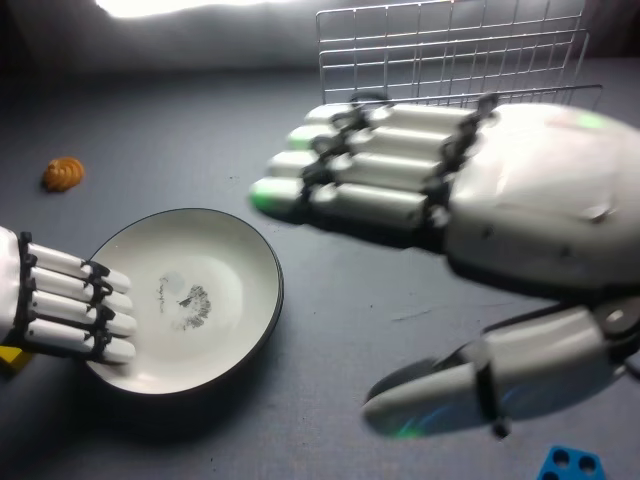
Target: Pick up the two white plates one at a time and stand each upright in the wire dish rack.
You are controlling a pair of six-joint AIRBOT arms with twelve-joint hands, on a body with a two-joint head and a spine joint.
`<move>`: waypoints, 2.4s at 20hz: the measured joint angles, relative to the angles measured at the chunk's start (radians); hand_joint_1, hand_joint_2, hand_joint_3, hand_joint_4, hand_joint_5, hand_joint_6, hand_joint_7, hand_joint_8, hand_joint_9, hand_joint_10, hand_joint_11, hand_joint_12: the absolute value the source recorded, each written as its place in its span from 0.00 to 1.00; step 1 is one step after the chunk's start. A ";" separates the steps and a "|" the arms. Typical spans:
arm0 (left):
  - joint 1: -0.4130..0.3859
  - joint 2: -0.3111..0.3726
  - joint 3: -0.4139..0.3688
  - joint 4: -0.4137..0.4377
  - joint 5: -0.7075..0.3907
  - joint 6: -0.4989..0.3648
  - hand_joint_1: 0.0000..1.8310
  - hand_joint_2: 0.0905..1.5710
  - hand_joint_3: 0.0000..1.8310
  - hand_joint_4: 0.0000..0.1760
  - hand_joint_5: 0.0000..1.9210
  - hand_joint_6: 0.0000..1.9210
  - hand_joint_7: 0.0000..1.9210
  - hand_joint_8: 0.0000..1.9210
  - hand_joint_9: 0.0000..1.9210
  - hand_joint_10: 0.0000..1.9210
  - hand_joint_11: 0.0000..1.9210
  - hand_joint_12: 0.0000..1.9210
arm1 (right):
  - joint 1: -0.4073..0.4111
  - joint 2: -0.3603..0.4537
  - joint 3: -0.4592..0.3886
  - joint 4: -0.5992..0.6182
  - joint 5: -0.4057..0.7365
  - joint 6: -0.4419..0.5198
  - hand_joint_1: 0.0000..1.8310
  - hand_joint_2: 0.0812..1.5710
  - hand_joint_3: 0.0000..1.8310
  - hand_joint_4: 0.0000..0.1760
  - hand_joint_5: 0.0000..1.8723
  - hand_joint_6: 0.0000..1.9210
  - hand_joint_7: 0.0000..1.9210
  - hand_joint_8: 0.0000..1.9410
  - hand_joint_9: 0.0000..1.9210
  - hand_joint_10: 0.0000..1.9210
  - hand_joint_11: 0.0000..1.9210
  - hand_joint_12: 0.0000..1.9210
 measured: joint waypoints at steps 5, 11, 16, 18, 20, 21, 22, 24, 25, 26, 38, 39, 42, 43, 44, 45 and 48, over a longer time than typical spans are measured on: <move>0.004 -0.014 0.034 0.000 -0.002 0.006 0.00 0.59 0.00 0.00 0.00 0.00 0.00 0.00 0.00 0.00 0.00 0.00 | 0.000 -0.075 0.043 0.068 0.007 -0.003 0.00 0.67 0.01 0.00 0.00 0.00 0.00 0.00 0.00 0.00 0.00 0.00; 0.004 -0.038 0.055 0.005 -0.002 0.008 0.00 0.60 0.00 0.00 0.00 0.00 0.00 0.00 0.00 0.00 0.00 0.00 | 0.000 -0.115 0.101 -0.022 -0.012 0.010 0.00 0.68 0.01 0.00 0.00 0.00 0.00 0.00 0.00 0.00 0.00 0.00; 0.015 -0.040 0.057 0.002 -0.003 0.016 0.00 0.59 0.00 0.00 0.00 0.00 0.00 0.00 0.00 0.00 0.00 0.00 | 0.000 -0.114 0.148 -0.158 -0.042 0.189 0.00 0.69 0.01 0.00 0.00 0.00 0.00 0.00 0.00 0.00 0.00 0.00; 0.023 -0.040 0.057 -0.001 -0.008 0.020 0.00 0.60 0.00 0.00 0.00 0.00 0.00 0.00 0.00 0.00 0.00 0.00 | 0.000 -0.114 0.147 -0.159 -0.040 0.186 0.00 0.69 0.01 0.00 0.00 0.00 0.00 0.00 0.00 0.00 0.00 0.00; 0.027 -0.042 0.057 -0.002 -0.009 0.023 0.00 0.59 0.00 0.00 0.00 0.00 0.00 0.00 0.00 0.00 0.00 0.00 | -0.007 -0.114 0.146 -0.158 -0.036 0.164 0.00 0.68 0.00 0.00 0.00 0.00 0.00 0.00 0.00 0.00 0.00 0.00; 0.027 -0.044 0.057 -0.003 -0.010 0.024 0.00 0.60 0.00 0.00 0.00 0.00 0.00 0.00 0.00 0.00 0.00 0.00 | -0.008 -0.114 0.146 -0.150 -0.043 0.156 0.00 0.68 0.00 0.00 0.00 0.00 0.00 0.00 0.00 0.00 0.00 0.00; 0.027 -0.045 0.057 -0.003 -0.010 0.026 0.00 0.60 0.00 0.00 0.00 0.00 0.00 0.00 0.00 0.00 0.00 0.00 | -0.009 -0.114 0.146 -0.141 -0.046 0.152 0.00 0.68 0.00 0.00 0.00 0.00 0.00 0.00 0.00 0.00 0.00 0.00; 0.027 -0.050 0.057 -0.007 -0.011 0.049 0.00 0.59 0.00 0.00 0.00 0.00 0.00 0.00 0.00 0.00 0.00 0.00 | -0.015 -0.114 0.147 -0.128 -0.044 0.134 0.00 0.68 0.00 0.00 0.00 0.00 0.00 0.00 0.00 0.00 0.00 0.00; 0.027 -0.051 0.053 -0.008 -0.010 0.058 0.00 0.59 0.00 0.00 0.00 0.00 0.00 0.00 0.00 0.00 0.00 0.00 | -0.020 -0.114 0.146 -0.128 -0.042 0.122 0.00 0.68 0.00 0.00 0.00 0.00 0.00 0.00 0.00 0.00 0.00 0.00; 0.027 -0.056 0.047 -0.011 -0.008 0.061 0.00 0.59 0.00 0.00 0.00 0.00 0.00 0.00 0.00 0.00 0.00 0.00 | -0.027 -0.114 0.146 -0.129 -0.036 0.105 0.00 0.68 0.00 0.00 0.00 0.00 0.00 0.00 0.00 0.00 0.00 0.00; -0.023 -0.113 -0.040 -0.060 0.060 0.079 0.00 0.60 0.00 0.00 0.00 0.00 0.00 0.00 0.00 0.00 0.00 0.00 | -0.040 -0.118 0.146 -0.126 -0.017 0.022 0.57 0.60 0.00 0.00 0.00 0.00 0.00 0.00 0.00 0.00 0.00 0.00; -0.029 -0.114 -0.043 -0.060 0.062 0.079 0.00 0.60 0.00 0.00 0.00 0.00 0.00 0.00 0.00 0.00 0.00 0.00 | -0.044 -0.120 0.146 -0.126 -0.018 0.018 0.61 0.59 0.00 0.00 0.00 0.00 0.00 0.00 0.00 0.00 0.00 0.00; -0.034 -0.115 -0.043 -0.058 0.065 0.079 0.00 0.60 0.00 0.00 0.00 0.00 0.00 0.00 0.00 0.00 0.00 0.00 | -0.044 -0.138 0.146 -0.125 -0.030 -0.001 0.62 0.59 0.00 0.00 0.00 0.00 0.00 0.00 0.00 0.00 0.00 0.00; -0.034 -0.115 -0.043 -0.058 0.066 0.079 0.00 0.60 0.00 0.00 0.00 0.00 0.00 0.00 0.00 0.00 0.00 0.00 | -0.044 -0.148 0.146 -0.123 -0.045 -0.024 0.62 0.59 0.00 0.00 0.00 0.00 0.00 0.00 0.00 0.00 0.00 0.00; -0.034 -0.115 -0.043 -0.058 0.066 0.079 0.00 0.60 0.00 0.00 0.00 0.00 0.00 0.00 0.00 0.00 0.00 0.00 | -0.048 -0.156 0.146 -0.110 -0.055 -0.054 0.64 0.59 0.00 0.00 0.00 0.00 0.00 0.00 0.00 0.00 0.00 0.00; -0.034 -0.115 -0.043 -0.057 0.067 0.079 0.00 0.60 0.00 0.00 0.00 0.00 0.00 0.00 0.00 0.00 0.00 0.00 | -0.052 -0.166 0.146 -0.067 -0.064 -0.102 0.65 0.61 0.00 0.00 0.00 0.00 0.00 0.00 0.00 0.00 0.00 0.00; -0.034 -0.116 -0.043 -0.056 0.066 0.079 0.00 0.60 0.00 0.00 0.00 0.00 0.00 0.00 0.00 0.00 0.00 0.00 | -0.053 -0.200 0.164 -0.018 -0.085 -0.140 0.67 0.60 0.00 0.00 0.00 0.00 0.00 0.00 0.00 0.00 0.00 0.00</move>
